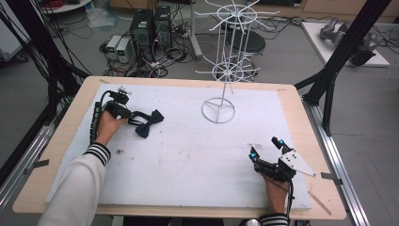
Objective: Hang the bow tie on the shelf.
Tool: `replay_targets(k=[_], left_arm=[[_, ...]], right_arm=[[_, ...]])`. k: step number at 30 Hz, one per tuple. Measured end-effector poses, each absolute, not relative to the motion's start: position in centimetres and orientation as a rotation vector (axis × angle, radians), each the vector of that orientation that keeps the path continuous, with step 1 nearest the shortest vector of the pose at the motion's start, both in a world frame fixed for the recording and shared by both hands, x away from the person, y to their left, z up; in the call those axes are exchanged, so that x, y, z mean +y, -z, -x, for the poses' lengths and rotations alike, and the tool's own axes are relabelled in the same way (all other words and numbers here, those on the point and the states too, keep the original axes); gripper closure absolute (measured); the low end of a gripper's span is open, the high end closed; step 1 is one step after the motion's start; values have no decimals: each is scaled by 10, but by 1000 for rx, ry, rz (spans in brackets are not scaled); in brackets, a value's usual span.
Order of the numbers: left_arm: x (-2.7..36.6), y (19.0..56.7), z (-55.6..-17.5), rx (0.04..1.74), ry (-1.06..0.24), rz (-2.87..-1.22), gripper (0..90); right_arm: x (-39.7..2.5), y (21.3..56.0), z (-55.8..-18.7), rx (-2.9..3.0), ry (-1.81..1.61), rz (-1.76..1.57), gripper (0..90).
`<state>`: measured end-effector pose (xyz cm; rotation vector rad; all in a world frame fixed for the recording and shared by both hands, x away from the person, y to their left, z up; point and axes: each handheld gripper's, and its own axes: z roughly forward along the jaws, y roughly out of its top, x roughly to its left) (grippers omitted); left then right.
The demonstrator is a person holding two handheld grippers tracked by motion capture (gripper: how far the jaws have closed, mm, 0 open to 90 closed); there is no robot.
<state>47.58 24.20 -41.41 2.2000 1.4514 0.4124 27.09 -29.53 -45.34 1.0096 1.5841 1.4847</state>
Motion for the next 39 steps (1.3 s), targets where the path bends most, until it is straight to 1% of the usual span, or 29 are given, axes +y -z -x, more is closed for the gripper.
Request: replay_targets(k=[10,15,22,28,36,39], left_arm=[[245,414,-471,1426,-431,-2170,881],[245,409,-467,1374,-462,-2120,883],[250,403,-459,1268,-471,-2024,883],[257,396,-450,1169,-492,-1903,883],[261,377,-434,947,-530,-1715,883],[261,370,-429,901,-555,-1675,884]], right_arm=[[-295,453,-271,1584,-1484,-1009,103],[-295,453,-271,1584,-1483,-1009,103],[-295,453,-271,1585,-1483,-1005,103],[-295,453,-271,1585,-1483,-1006,103],[-295,453,-271,1588,-1482,-1006,103],[-295,453,-271,1586,-1481,-1006,103]])
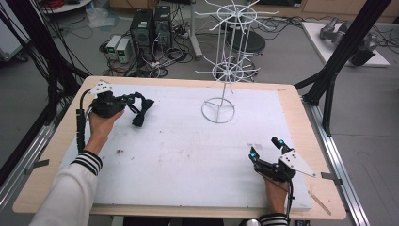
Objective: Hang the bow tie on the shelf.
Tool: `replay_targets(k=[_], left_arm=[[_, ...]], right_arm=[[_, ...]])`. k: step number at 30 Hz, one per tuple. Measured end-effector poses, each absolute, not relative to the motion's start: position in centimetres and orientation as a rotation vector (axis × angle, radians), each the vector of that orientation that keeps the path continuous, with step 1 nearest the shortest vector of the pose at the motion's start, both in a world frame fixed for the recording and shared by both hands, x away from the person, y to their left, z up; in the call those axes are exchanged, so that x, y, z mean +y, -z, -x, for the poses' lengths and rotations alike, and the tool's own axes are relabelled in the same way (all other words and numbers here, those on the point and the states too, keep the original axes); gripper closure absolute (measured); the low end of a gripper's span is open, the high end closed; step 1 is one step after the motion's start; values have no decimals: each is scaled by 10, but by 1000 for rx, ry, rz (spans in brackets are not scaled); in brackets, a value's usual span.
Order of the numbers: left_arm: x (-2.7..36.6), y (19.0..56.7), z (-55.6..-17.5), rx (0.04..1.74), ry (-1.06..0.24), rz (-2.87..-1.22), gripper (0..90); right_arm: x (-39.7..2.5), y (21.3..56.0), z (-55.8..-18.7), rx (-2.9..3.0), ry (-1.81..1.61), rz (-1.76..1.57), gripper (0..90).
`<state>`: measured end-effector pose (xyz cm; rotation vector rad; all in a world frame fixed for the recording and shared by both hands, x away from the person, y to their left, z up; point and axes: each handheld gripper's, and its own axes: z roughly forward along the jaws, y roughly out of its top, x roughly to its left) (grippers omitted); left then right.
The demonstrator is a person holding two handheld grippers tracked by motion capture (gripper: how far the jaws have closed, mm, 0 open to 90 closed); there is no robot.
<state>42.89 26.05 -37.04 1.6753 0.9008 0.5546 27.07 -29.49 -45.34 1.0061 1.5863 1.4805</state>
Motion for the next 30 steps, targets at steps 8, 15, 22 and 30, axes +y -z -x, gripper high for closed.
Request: replay_targets(k=[8,15,22,30], left_arm=[[261,360,-423,849,-565,-1621,884],[256,352,-421,818,-570,-1613,885],[243,343,-418,777,-544,-1617,885],[222,330,-415,718,-524,-1620,885]], right_arm=[[-295,453,-271,1586,-1480,-1006,103],[-295,453,-271,1587,-1479,-1005,103],[-295,453,-271,1588,-1482,-1005,103],[-295,453,-271,1586,-1483,-1005,103]])
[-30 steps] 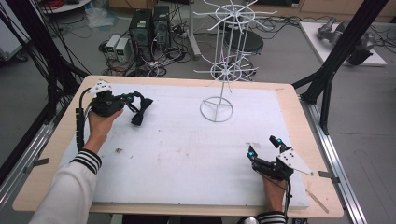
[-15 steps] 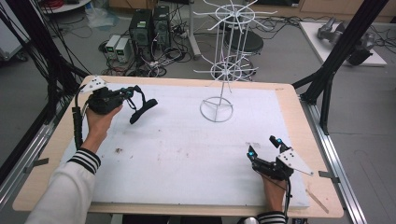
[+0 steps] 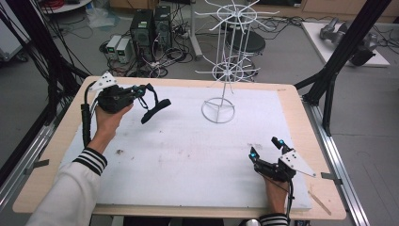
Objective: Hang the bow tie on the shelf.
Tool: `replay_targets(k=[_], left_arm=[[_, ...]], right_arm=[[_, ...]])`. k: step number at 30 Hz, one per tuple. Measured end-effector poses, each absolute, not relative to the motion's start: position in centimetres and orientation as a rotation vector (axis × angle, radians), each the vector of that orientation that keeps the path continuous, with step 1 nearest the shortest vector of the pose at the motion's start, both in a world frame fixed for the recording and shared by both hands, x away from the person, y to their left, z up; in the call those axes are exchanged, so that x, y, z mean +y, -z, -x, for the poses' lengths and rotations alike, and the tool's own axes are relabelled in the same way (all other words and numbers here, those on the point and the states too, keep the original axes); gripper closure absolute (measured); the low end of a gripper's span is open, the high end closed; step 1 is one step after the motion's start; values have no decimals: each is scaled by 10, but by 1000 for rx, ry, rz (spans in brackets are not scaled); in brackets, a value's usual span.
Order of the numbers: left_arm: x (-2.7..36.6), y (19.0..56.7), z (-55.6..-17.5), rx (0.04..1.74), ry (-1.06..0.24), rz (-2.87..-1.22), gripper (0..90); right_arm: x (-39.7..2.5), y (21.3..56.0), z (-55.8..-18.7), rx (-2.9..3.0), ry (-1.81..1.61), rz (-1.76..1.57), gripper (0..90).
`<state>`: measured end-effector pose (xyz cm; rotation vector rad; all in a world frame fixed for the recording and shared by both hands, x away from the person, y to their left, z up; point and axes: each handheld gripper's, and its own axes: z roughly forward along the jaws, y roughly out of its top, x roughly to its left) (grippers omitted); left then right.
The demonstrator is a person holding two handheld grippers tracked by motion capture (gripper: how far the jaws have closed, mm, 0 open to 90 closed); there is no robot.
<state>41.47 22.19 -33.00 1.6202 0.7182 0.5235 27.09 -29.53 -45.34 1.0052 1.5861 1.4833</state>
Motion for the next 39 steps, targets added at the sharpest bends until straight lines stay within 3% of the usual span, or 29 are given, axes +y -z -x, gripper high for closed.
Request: replay_targets(k=[39], left_arm=[[104,283,-415,486,-385,-1619,887]], right_arm=[[-296,453,-271,1579,-1488,-1006,103]])
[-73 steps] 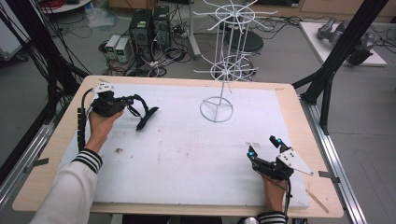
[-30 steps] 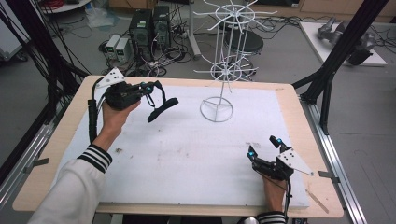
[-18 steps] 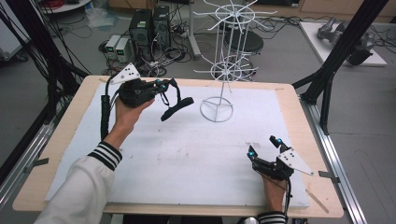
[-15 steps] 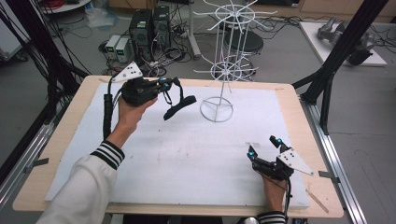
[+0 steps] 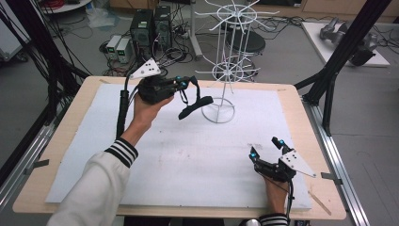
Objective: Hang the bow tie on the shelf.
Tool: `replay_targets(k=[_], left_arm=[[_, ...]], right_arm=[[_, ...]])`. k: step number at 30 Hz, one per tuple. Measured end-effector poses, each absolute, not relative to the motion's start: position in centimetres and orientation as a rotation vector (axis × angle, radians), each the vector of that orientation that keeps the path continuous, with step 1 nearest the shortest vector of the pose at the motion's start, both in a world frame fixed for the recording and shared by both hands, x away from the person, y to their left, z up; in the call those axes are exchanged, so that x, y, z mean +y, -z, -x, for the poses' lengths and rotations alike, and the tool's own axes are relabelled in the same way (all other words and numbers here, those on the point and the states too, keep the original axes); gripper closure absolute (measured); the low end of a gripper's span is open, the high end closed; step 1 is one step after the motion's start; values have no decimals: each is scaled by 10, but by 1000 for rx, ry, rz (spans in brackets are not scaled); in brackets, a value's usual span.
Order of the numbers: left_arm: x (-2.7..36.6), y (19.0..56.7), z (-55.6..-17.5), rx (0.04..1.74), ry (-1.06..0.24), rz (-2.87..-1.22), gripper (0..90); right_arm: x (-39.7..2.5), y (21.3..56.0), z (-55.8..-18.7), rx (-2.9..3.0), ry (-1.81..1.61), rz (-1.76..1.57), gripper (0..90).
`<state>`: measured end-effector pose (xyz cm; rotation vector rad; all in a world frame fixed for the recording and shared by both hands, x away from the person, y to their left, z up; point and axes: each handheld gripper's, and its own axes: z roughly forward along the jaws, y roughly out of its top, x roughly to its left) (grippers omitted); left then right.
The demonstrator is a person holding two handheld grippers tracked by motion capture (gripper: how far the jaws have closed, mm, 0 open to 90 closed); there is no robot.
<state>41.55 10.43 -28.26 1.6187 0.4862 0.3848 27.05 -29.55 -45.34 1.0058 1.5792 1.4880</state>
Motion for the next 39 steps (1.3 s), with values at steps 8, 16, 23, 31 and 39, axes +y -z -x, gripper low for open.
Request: replay_targets(k=[8,16,23,31,39], left_arm=[[84,282,-421,476,-374,-1626,887],[72,279,-429,486,-382,-1626,887],[68,283,-437,508,-407,-1652,886],[65,287,-444,530,-412,-1652,886],[63,288,-448,544,-427,-1660,886]], right_arm=[[-296,454,-271,1573,-1487,-998,103],[-296,454,-271,1573,-1492,-999,103],[-297,454,-271,1573,-1494,-1004,103],[-297,454,-271,1570,-1497,-1004,103],[-297,454,-271,1573,-1498,-1008,103]])
